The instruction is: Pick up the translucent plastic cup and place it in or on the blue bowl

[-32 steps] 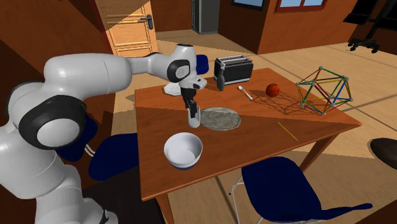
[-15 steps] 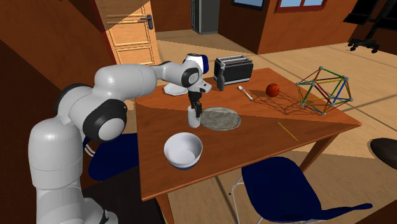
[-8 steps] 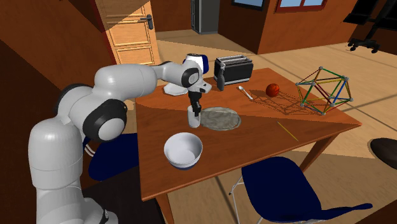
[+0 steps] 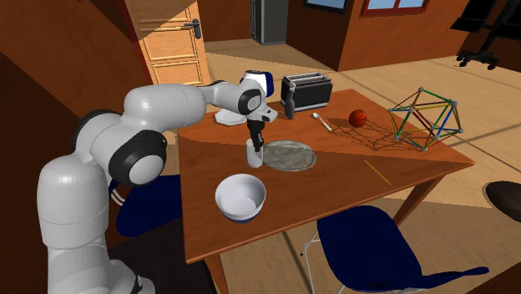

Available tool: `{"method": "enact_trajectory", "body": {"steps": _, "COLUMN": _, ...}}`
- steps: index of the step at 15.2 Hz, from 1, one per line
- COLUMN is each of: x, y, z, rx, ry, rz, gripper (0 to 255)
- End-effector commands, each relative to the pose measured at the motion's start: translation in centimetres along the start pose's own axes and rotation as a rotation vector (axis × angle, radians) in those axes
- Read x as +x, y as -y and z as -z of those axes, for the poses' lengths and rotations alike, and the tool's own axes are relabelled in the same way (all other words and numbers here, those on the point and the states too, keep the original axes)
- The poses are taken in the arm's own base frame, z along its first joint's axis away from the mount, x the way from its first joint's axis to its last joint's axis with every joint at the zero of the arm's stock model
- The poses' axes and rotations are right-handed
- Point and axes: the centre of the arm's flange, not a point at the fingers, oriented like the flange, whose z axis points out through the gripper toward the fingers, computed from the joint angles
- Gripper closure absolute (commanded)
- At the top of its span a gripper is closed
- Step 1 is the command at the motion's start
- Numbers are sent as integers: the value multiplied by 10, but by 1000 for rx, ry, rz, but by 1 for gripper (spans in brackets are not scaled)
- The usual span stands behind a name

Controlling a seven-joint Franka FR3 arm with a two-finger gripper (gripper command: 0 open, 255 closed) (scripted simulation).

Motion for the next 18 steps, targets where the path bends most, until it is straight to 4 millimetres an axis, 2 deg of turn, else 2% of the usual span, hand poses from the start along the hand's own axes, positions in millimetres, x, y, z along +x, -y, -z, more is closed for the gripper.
{"method": "enact_trajectory", "body": {"steps": 1, "x": 0, "y": 0, "z": 5, "rx": 0, "ry": 0, "rz": 0, "gripper": 255}}
{"method": "enact_trajectory", "body": {"steps": 18, "x": -1, "y": -5, "z": 95, "rx": 0, "ry": 0, "rz": 0, "gripper": 255}}
